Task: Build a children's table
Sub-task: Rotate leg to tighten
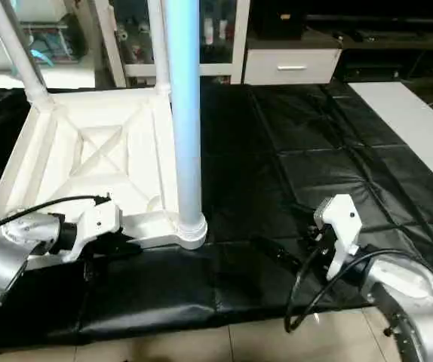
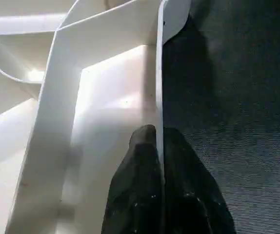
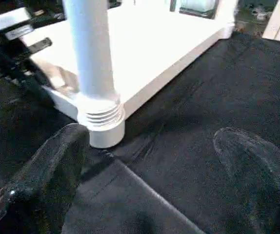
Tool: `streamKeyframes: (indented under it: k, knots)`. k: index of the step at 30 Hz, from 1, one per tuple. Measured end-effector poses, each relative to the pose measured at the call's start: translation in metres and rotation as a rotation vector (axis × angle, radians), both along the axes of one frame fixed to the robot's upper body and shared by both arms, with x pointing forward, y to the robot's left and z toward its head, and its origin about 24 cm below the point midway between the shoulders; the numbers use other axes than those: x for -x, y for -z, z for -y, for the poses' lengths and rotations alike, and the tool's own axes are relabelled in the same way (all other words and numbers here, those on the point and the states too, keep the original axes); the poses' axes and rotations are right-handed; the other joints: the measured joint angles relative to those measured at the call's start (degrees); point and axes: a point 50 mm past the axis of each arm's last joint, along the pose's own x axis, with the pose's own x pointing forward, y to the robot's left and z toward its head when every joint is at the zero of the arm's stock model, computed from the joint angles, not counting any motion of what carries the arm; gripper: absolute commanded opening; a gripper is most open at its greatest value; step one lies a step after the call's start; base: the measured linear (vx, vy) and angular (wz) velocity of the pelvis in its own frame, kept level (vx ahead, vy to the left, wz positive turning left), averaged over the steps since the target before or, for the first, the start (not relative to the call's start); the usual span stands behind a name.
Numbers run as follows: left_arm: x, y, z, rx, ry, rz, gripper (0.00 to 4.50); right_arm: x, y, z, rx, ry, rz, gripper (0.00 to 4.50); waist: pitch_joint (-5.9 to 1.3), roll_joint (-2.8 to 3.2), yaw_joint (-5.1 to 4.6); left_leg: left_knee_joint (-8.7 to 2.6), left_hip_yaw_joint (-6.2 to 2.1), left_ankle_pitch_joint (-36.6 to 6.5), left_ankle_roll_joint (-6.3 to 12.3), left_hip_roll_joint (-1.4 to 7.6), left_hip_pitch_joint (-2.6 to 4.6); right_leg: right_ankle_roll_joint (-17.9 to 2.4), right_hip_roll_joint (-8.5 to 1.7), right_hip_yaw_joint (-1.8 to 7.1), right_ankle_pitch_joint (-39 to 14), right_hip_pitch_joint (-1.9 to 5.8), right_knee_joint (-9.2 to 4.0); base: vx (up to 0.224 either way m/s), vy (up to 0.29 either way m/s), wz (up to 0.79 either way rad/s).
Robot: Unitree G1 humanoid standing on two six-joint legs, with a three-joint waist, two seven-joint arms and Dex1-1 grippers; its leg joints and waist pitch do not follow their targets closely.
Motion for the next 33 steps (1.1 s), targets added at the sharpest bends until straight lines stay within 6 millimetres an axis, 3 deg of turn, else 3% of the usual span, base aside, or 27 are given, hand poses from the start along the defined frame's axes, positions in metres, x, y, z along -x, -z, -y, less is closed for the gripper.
streamKeyframes:
  k: [9, 11, 12, 16, 19, 28, 29, 33]
  knots:
    - [-0.003, -0.001, 0.015, 0.016, 0.025, 0.043, 0.02, -0.006, 0.005, 0.005, -0.012, 0.015, -0.025, 4.48, 0.22, -0.79, 0.93, 0.03, 0.08, 0.0, 0.01, -0.07, 0.00, 0.0, -0.08, 0.04, 0.0, -0.01, 0.02, 0.000, 0.000, 0.00]
    - [-0.005, -0.002, 0.019, 0.032, 0.024, 0.042, 0.47, -0.010, 0.000, 0.005, -0.006, -0.007, -0.009, 4.48, 0.26, -0.95, 1.11, 0.05, 0.11, 0.0, 0.01, -0.08, -0.02, 0.0, -0.11, 0.06, 0.0, -0.01, 0.05, 0.000, 0.000, 0.00]
    - [-0.005, -0.002, 0.022, 0.054, 0.021, 0.040, 0.47, -0.011, -0.002, 0.005, -0.002, -0.021, -0.004, 4.48, 0.27, -1.04, 1.16, 0.06, 0.11, 0.0, 0.02, -0.08, -0.02, 0.0, -0.11, 0.06, 0.0, -0.01, 0.05, 0.000, 0.000, 0.00]
    - [-0.004, -0.013, 0.040, 0.194, 0.053, 0.058, 0.81, -0.016, -0.009, 0.003, -0.002, -0.066, 0.015, 4.48, 0.29, -2.48, 1.91, 0.06, 0.09, 0.2, 0.30, 0.00, -0.10, 0.0, -0.08, -0.03, 0.0, -0.05, 0.07, 0.000, 0.000, 0.00]
    - [-0.005, -0.016, 0.041, 0.199, 0.064, 0.077, 0.87, -0.016, -0.009, 0.002, -0.007, -0.078, 0.013, 4.48, 0.19, -2.93, 1.96, 0.09, 0.12, 0.2, 0.32, 0.00, -0.11, 0.0, -0.08, 0.00, 0.0, -0.05, 0.04, 0.000, 0.000, 0.00]
    - [-0.013, -0.011, 0.040, 0.144, 0.053, 0.098, 0.87, -0.016, -0.004, 0.002, -0.011, -0.088, -0.012, 4.48, 0.21, -3.06, 2.48, 0.17, 0.08, 0.1, -0.13, 0.00, -0.01, 0.0, -0.09, 0.02, 0.0, -0.01, 0.25, 0.000, 0.000, 0.00]
    - [-0.014, -0.011, 0.040, 0.143, 0.047, 0.095, 1.16, -0.016, -0.004, 0.002, -0.011, -0.088, -0.012, 4.48, 0.21, -3.06, 2.50, 0.17, 0.08, 0.1, -0.13, 0.00, -0.01, 0.0, -0.09, 0.02, 0.0, -0.01, 0.26, 0.000, 0.000, 0.00]
    - [-0.016, -0.010, 0.042, 0.151, 0.033, 0.082, 1.23, -0.016, -0.004, 0.002, -0.011, -0.088, -0.012, 4.48, 0.21, -3.06, 2.64, 0.17, 0.07, 0.1, -0.12, 0.00, -0.02, 0.0, -0.09, 0.01, 0.0, -0.01, 0.28, 0.000, 0.000, 0.00]
